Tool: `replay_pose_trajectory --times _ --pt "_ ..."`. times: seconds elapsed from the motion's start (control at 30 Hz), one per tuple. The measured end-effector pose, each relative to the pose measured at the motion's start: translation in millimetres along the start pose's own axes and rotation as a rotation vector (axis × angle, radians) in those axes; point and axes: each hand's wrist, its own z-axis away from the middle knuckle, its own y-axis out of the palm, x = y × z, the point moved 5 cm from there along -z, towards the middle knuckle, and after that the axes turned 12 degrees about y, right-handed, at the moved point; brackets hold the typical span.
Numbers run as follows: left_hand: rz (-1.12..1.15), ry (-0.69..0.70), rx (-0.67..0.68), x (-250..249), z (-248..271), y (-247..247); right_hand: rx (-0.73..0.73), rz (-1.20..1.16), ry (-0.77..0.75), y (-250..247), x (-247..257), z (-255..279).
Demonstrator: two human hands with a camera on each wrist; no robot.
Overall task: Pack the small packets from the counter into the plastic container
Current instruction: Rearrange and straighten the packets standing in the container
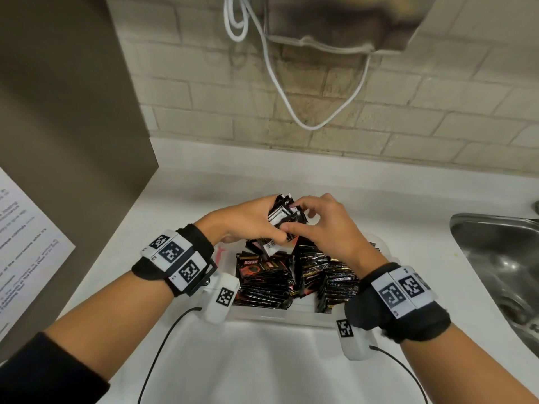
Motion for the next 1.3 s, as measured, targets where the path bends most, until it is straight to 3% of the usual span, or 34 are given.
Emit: replay_pose_trajectory --times 0.17,0.37,0.6,0.83,1.07,1.17,1.3 --pt "0.215 -0.041 0.06 5 8 -3 0.095 -0.062 -0.042 5 -1 1" --pt "0.435 -0.109 -0.03 17 11 -3 0.13 -0.276 -0.029 7 -6 1" --pt "0.566 -0.04 -0.233 20 10 -9 -0.032 -0.356 0.078 0 -19 -5" --pt "0.621 0.09 -0.412 13 10 -13 0.007 -0.462 0.164 -2 -21 -7" --pt "0.505 0.214 -0.476 -3 2 -5 0.123 -0.495 0.215 13 -10 -8" --pt "0.424 0.204 -0.495 -2 -1 -4 0.058 -0.436 0.197 11 -7 -8" --pt "0.301 0.147 -0.534 2 -1 -6 -0.225 -0.131 -0.042 -4 2 -3"
